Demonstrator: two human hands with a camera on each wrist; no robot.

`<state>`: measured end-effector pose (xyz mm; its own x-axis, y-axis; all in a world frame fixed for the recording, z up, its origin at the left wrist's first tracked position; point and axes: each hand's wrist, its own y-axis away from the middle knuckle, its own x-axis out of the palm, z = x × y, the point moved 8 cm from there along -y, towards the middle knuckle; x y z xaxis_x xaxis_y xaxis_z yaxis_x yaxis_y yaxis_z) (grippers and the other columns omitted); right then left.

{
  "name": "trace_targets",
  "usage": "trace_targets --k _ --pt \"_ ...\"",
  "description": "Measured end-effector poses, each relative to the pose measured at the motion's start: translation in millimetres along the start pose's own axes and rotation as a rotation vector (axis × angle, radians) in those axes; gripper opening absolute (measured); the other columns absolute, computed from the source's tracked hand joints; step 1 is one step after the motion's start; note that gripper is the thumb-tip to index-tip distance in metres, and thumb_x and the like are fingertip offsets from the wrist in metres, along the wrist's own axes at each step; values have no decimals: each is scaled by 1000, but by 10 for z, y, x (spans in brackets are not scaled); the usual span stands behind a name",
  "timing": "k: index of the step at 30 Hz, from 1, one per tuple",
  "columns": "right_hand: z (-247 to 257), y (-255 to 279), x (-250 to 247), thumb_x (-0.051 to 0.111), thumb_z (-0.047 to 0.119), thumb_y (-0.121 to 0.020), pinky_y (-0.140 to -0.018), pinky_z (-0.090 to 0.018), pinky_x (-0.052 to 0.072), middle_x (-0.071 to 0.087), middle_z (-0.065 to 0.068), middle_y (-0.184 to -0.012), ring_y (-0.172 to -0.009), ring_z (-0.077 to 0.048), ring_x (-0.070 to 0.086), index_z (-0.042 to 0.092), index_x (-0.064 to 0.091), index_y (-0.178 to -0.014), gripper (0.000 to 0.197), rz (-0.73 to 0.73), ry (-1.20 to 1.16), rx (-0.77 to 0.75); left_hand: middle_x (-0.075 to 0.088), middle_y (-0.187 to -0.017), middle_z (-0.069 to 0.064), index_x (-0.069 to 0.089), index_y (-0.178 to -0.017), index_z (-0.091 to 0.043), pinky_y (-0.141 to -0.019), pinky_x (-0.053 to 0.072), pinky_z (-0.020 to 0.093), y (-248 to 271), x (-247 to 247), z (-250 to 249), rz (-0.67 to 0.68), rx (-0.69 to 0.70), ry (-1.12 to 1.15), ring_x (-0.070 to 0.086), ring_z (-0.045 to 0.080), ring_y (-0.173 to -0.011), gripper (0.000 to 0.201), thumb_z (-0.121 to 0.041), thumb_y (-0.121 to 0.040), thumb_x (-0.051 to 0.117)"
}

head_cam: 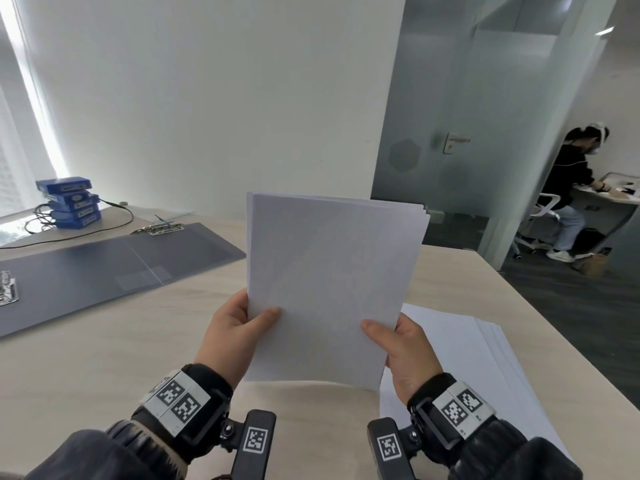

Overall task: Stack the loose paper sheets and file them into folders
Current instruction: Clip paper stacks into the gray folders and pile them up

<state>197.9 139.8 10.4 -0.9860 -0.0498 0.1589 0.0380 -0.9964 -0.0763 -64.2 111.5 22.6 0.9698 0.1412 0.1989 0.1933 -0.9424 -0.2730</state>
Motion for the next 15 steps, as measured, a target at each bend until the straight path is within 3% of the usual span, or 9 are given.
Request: trace_targets --k 5,11,15 --pt "-40 36 68 67 2 -91 -89 -43 55 77 -10 -106 -101 -29 73 10 71 -112 23 29 5 -9 76 -114 11 65 -123 -11 -87 57 43 54 -41 73 49 -43 45 73 30 -104 46 -16 -77 70" --pt "-179 98 95 71 5 -88 -98 -48 53 77 -11 -106 -103 -28 72 11 73 -110 23 23 31 22 78 -107 12 71 -113 -6 -77 60 30 97 -37 209 54 -107 32 74 30 -100 33 -10 -80 76" --pt "-195 114 122 70 5 -89 -100 -48 53 77 -12 -106 -103 -29 72 9 75 -108 20 70 67 45 78 -101 10 73 -106 -10 -82 58 41 76 -116 228 -30 -116 1 74 33 -96 20 -12 -86 75"
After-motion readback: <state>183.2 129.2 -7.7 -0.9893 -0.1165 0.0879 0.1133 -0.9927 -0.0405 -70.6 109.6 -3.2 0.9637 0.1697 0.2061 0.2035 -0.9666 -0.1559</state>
